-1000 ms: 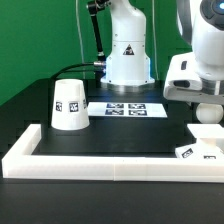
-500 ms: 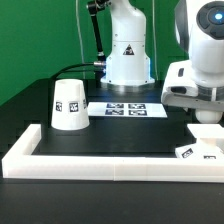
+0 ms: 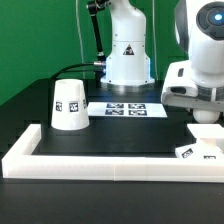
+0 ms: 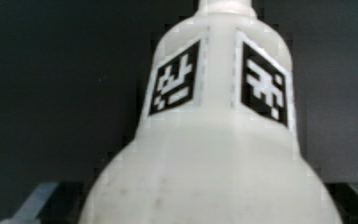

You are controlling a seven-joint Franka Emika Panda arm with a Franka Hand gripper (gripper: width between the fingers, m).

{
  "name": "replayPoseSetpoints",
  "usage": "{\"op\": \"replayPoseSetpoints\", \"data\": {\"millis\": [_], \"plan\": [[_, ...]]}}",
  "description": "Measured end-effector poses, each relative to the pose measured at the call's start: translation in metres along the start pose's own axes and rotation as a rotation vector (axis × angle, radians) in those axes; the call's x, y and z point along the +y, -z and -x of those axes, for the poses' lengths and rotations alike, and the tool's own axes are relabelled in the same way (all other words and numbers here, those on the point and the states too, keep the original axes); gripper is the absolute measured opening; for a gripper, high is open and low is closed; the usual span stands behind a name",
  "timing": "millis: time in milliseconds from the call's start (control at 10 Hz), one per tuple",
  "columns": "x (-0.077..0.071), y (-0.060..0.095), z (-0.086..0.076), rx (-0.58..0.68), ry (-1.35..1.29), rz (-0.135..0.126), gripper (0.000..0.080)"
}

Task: Assemble lamp

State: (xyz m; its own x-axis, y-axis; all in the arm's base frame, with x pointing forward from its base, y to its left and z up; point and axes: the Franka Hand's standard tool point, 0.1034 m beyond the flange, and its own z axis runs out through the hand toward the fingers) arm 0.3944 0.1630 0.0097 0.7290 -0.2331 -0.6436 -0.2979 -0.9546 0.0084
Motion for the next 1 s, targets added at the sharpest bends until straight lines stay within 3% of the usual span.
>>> {"op": "replayPoseSetpoints", "data": {"millis": [200,500,700,900,1000], "plan": [[0.001,0.003,0.0,-0.001,0.008,0.0,0.0576],[0.005,0.043,0.007,0.018,0.018,-0.026,0.0576],[0.009,0.078,0.013,0.047,0.018,-0.044,0.0576],[0.008,0.079,0.013,0.055,0.017,-0.046,0.0577],[0.004,0.081,0.006,0.132,0.019,-0.06,0.0577]]}}
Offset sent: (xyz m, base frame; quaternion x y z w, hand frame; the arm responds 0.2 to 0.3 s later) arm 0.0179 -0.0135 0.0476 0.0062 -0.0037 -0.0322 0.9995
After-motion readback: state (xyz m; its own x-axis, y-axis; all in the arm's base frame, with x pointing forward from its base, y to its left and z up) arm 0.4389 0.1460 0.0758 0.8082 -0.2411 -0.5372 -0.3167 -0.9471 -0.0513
